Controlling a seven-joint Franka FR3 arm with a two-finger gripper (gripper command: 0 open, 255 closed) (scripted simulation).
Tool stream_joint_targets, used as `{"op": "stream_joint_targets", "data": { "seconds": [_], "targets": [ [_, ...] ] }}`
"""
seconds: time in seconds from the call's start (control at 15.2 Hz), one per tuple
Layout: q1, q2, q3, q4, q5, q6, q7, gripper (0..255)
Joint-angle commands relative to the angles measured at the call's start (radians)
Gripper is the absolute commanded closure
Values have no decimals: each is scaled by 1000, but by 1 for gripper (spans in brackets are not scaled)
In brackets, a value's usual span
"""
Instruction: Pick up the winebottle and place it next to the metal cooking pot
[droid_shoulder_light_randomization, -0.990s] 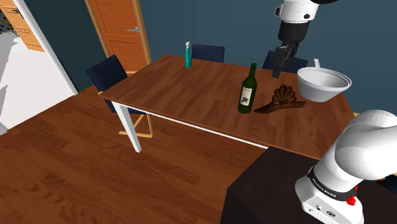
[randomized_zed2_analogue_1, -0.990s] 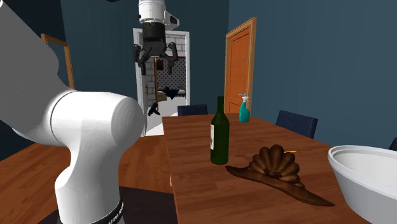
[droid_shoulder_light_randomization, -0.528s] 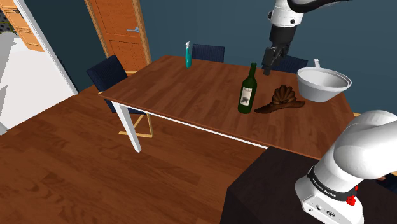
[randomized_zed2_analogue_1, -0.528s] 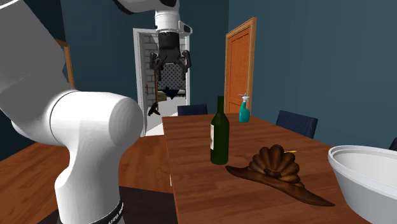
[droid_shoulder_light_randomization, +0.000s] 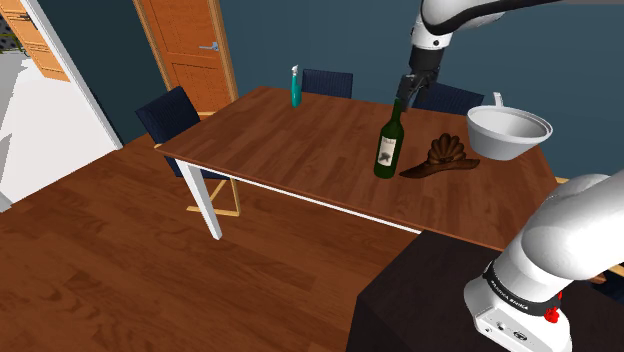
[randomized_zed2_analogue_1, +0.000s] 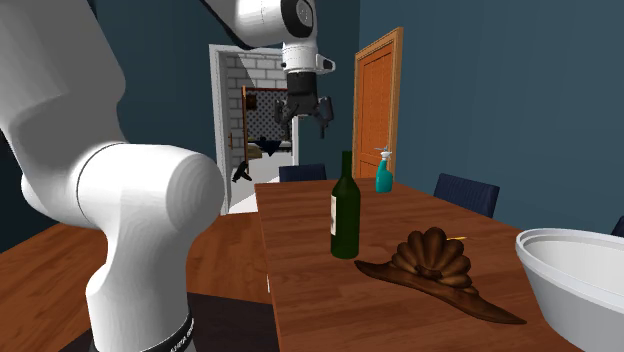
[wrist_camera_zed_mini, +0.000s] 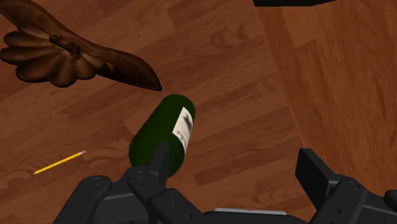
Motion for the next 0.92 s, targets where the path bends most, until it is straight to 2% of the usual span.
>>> {"op": "stream_joint_targets", "data": {
  "seconds": [0.0, 0.53, 0.86],
  "targets": [
    [-11, 61, -26, 35, 2, 40, -16, 0],
    [-42, 322, -110, 217, 63, 164, -74, 0],
    [-45, 352, -114, 194, 72, 220, -81, 0]
  ]
}}
